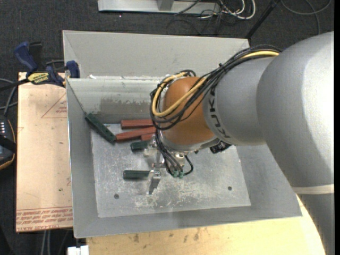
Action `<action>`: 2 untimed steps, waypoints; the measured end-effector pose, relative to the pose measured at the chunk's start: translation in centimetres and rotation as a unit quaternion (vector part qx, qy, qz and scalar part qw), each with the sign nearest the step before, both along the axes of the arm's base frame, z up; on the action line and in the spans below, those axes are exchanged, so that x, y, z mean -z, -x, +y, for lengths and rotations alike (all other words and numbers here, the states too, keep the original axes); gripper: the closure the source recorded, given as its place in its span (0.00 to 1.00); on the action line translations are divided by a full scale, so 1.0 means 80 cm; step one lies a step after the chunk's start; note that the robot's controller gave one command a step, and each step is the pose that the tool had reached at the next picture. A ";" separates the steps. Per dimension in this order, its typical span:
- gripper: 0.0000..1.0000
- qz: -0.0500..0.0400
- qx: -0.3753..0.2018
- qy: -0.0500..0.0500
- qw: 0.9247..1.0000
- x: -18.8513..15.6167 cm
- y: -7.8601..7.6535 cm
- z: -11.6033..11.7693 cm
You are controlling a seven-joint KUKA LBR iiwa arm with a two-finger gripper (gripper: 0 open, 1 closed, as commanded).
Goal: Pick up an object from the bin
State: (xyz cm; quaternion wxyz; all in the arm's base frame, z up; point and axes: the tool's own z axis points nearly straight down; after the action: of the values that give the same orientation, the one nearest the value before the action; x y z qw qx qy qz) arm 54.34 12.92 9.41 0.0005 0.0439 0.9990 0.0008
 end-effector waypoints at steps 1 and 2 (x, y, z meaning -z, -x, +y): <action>0.00 -0.002 0.016 -0.001 1.000 0.021 -0.005 0.012; 1.00 -0.012 0.030 -0.004 0.999 0.019 0.000 0.012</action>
Offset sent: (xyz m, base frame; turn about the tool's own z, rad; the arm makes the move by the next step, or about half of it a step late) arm -0.0083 0.0057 -0.0241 0.0616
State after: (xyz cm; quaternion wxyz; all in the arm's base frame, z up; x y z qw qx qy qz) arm 54.32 13.84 7.91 0.0126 0.0743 0.9971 0.0058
